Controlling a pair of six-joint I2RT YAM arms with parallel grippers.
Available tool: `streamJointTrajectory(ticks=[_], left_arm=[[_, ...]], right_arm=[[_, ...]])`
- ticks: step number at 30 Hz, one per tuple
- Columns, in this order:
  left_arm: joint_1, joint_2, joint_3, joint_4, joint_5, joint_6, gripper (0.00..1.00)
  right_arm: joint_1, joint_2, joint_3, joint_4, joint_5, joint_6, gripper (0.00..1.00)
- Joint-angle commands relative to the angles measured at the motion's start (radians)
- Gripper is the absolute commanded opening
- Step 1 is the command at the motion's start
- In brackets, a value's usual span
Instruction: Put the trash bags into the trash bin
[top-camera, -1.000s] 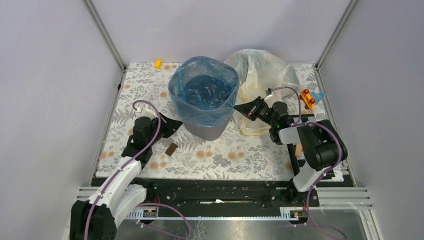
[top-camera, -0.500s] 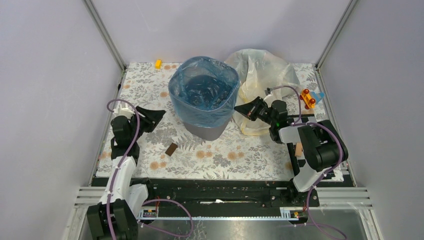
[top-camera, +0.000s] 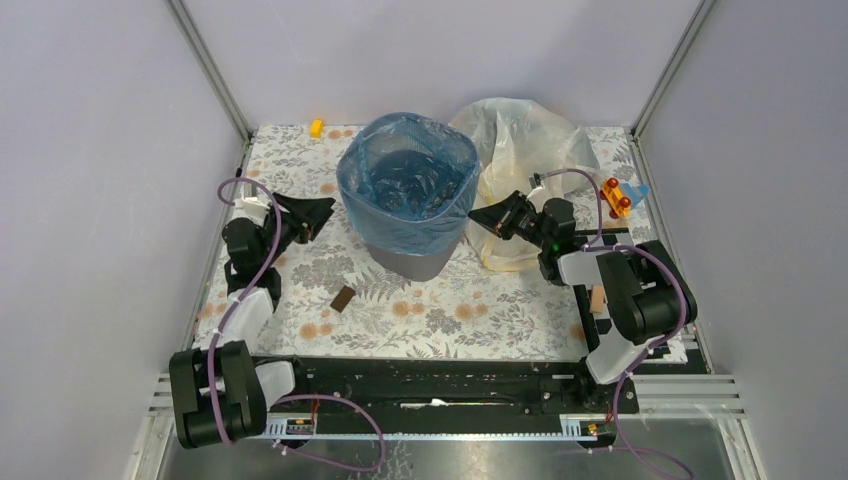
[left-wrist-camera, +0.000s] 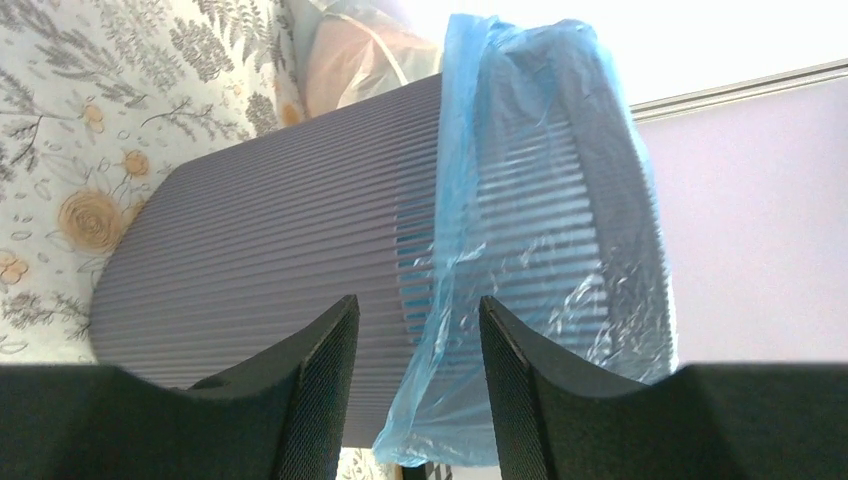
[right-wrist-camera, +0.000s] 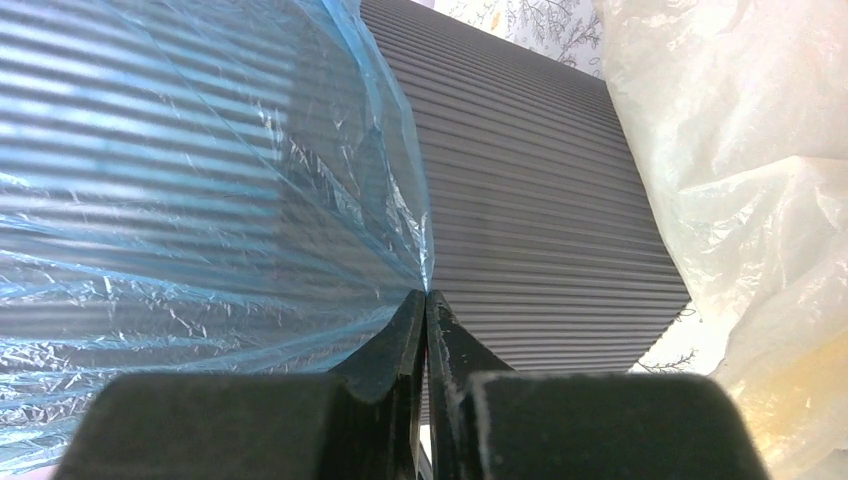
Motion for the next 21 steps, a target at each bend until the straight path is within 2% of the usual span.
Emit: streamJointTrajectory(ticks=[1,13,21], left_arm=[[0.004,0.038,0.075,0.182,0.014,-0.054,0.51],[-0.008,0.122,0.162,0.132,-0.004,-0.031,0.47],[-0.075,0.176,0.204,0.097,-0.03,-0.014,0.46]], right_arm=[[0.004,-0.044,0.04,0.039,-0.026,-0.006,0.08],[0.004,-0.032,0.038,0.068,-0.031,0.013,0.07],[0.004,-0.03,0.035,0.073,-0.031,0.016,0.06]])
